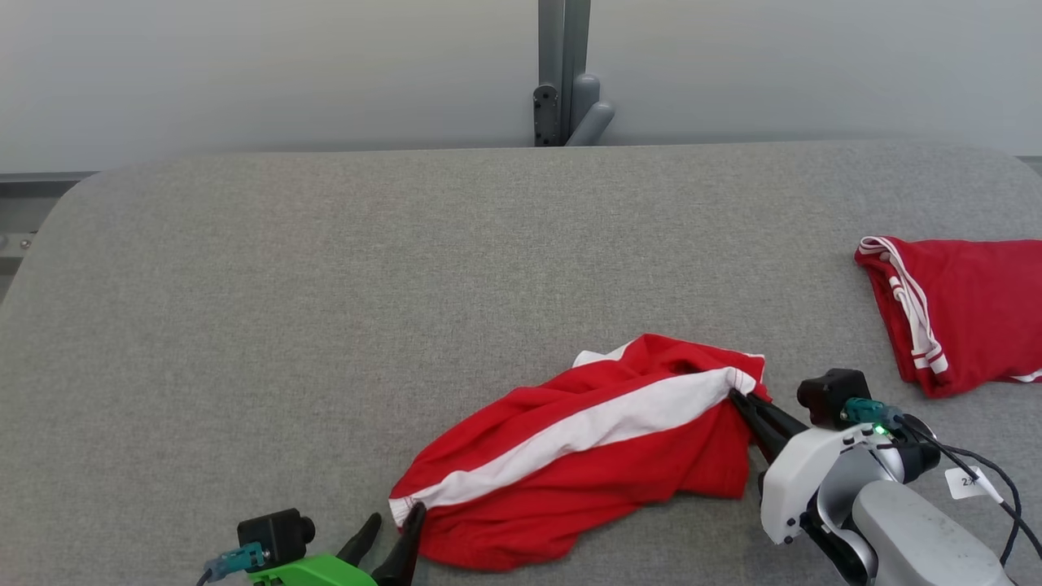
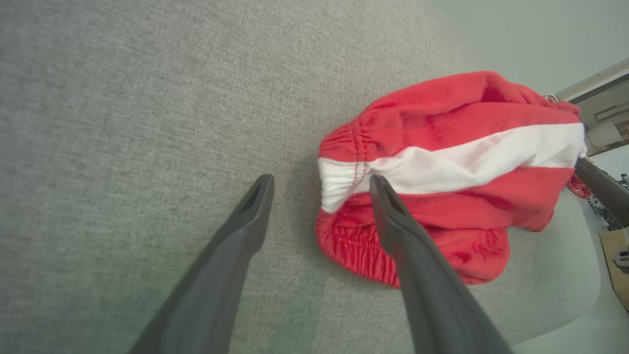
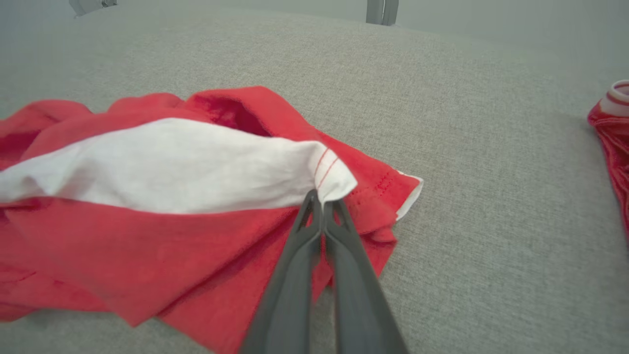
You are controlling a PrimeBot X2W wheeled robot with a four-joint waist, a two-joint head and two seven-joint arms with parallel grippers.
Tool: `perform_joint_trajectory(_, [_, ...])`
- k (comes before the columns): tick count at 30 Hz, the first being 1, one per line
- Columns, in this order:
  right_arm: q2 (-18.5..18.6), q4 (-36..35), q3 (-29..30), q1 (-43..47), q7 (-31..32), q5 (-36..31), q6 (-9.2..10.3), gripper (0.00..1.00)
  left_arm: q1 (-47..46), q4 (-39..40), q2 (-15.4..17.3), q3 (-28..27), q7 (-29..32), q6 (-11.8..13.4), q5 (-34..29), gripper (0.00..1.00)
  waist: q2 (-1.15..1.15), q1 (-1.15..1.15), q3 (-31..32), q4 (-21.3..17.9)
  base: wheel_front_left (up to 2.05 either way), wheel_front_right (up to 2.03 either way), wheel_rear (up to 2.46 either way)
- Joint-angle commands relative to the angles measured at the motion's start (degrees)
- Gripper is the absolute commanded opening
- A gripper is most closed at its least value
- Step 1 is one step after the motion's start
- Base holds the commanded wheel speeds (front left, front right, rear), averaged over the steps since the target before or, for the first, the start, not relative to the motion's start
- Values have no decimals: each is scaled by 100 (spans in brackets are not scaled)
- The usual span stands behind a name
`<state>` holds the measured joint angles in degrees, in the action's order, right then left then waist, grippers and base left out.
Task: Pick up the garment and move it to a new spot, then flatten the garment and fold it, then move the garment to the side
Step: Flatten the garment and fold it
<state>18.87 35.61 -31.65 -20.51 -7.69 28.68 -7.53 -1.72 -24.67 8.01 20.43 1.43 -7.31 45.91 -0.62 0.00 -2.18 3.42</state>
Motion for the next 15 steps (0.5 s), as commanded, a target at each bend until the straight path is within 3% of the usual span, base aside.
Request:
perform_joint_trajectory(1, [33,20,-25,-90,-54,62,8,0,-77,-40,34,23,-21,-29,41,100,62,0,10,-7,0,0,0])
perform_joint_trajectory(10, [78,85,-201,-108,-161,193,9,0,-163,-147,132,224,-55,-29,299,99,62,0,54,-72,0,0,0])
perform_joint_trajectory(11, [79,86,-221,-102,-168,201,8,0,-162,-159,141,247,-68,-29,311,89,62,0,57,-83,0,0,0])
perform_joint_trajectory(12, [83,83,-241,-96,-178,211,9,0,-170,-172,144,267,-90,-29,319,84,62,0,62,-95,0,0,0])
perform_joint_trajectory(14, [96,72,-275,-87,-199,246,8,0,-199,-191,154,295,-125,-29,384,85,62,0,71,-121,0,0,0])
perform_joint_trajectory(15, [107,69,-289,-77,-206,262,8,0,-216,-197,166,317,-144,-29,408,71,62,0,77,-133,0,0,0])
